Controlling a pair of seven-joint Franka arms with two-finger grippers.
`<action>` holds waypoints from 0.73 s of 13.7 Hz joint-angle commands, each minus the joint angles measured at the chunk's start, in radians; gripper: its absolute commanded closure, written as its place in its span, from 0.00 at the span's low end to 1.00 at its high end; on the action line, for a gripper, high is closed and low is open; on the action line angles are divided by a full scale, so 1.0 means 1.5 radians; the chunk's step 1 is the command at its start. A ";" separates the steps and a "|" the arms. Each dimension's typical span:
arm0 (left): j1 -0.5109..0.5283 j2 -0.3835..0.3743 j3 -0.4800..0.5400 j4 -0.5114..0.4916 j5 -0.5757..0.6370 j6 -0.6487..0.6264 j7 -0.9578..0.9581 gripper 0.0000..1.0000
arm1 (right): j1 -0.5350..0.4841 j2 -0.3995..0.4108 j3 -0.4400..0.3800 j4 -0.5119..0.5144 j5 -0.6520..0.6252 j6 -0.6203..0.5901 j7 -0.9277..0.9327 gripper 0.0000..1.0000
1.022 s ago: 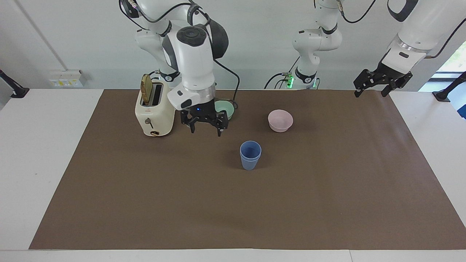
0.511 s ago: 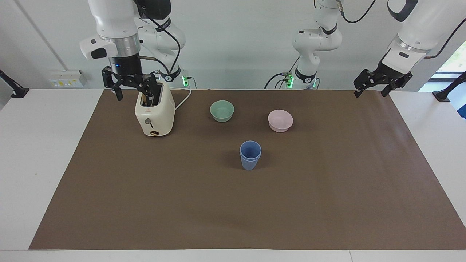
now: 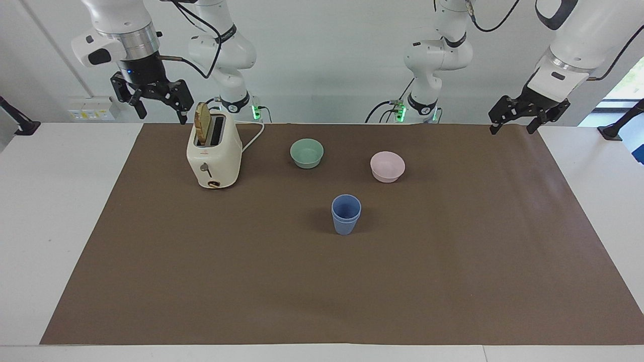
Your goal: Stack blue cups with both arms
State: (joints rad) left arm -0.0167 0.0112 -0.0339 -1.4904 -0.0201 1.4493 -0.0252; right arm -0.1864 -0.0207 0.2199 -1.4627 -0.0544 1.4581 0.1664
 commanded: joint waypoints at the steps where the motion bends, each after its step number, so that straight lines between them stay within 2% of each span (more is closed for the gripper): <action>1: 0.007 -0.013 -0.003 -0.014 -0.003 -0.004 0.003 0.00 | -0.006 -0.019 -0.007 -0.016 0.025 -0.006 -0.022 0.00; 10: 0.007 -0.013 -0.003 -0.014 -0.003 -0.005 0.003 0.00 | 0.020 0.015 0.005 0.040 0.016 -0.029 -0.046 0.00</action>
State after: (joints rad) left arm -0.0167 0.0112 -0.0339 -1.4904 -0.0201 1.4493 -0.0252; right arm -0.1609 -0.0171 0.2254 -1.4352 -0.0396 1.4371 0.1246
